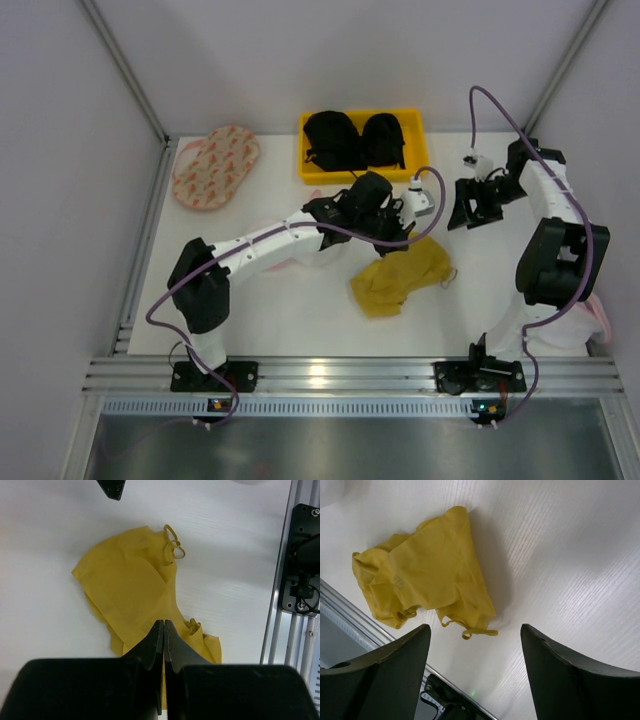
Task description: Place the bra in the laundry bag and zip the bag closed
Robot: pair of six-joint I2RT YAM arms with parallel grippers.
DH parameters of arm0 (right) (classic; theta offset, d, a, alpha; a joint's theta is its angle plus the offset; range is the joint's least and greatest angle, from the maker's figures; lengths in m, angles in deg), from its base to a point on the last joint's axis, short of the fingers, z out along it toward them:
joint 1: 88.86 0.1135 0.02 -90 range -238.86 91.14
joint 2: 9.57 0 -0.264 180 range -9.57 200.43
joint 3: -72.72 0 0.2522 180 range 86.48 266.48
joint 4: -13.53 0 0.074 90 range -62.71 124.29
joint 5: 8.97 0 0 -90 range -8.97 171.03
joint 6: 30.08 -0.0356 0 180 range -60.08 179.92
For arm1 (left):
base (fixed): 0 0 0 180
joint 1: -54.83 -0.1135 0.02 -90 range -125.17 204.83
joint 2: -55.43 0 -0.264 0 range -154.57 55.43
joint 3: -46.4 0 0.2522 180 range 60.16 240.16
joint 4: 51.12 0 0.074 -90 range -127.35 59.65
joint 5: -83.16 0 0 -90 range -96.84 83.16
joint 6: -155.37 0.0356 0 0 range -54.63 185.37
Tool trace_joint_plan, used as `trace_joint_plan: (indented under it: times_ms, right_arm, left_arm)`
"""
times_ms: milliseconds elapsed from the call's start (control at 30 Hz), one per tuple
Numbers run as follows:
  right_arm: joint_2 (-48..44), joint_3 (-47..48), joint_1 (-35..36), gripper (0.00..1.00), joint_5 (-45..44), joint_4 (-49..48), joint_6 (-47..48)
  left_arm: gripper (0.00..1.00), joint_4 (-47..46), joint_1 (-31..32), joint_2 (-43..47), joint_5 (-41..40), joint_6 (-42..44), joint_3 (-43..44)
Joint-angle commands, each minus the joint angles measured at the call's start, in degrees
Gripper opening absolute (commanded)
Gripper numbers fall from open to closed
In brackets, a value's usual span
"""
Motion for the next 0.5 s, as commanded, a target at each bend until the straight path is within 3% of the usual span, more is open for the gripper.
trace_joint_plan:
  times_ms: [0,133,167,233,267,300,467]
  right_arm:
    - [0.9,-1.5,-1.0,0.74,2.8,1.4,2.2]
    - [2.7,-4.0,-1.1,0.74,3.3,0.4,3.2]
    - [3.9,-4.5,-1.1,0.73,3.6,0.2,3.3]
    - [5.5,-5.2,-1.0,0.72,3.9,-0.8,3.5]
    - [6.8,-5.2,-1.0,0.72,4.0,-1.3,3.5]
    - [7.4,-5.3,-1.1,0.71,4.2,-1.5,3.4]
    - [11.0,-5.4,-0.9,0.69,7.3,-2.3,3.5]
  left_arm:
    - [0.0,-0.2,0.2,-0.7,-1.0,-0.2,-0.3]
    - [0.0,-0.1,-0.1,-2.6,-0.4,0.4,0.8]
    - [0.13,-0.1,0.0,-2.5,1.9,2.7,0.2]
    - [0.28,0.1,0.0,-0.3,4.1,6.5,-3.4]
    - [0.44,0.4,0.0,0.7,6.3,12.9,-5.1]
    - [0.49,0.6,0.0,3.7,6.9,16.5,-9.4]
    - [0.56,2.8,-0.3,14.0,9.5,41.5,-23.3]
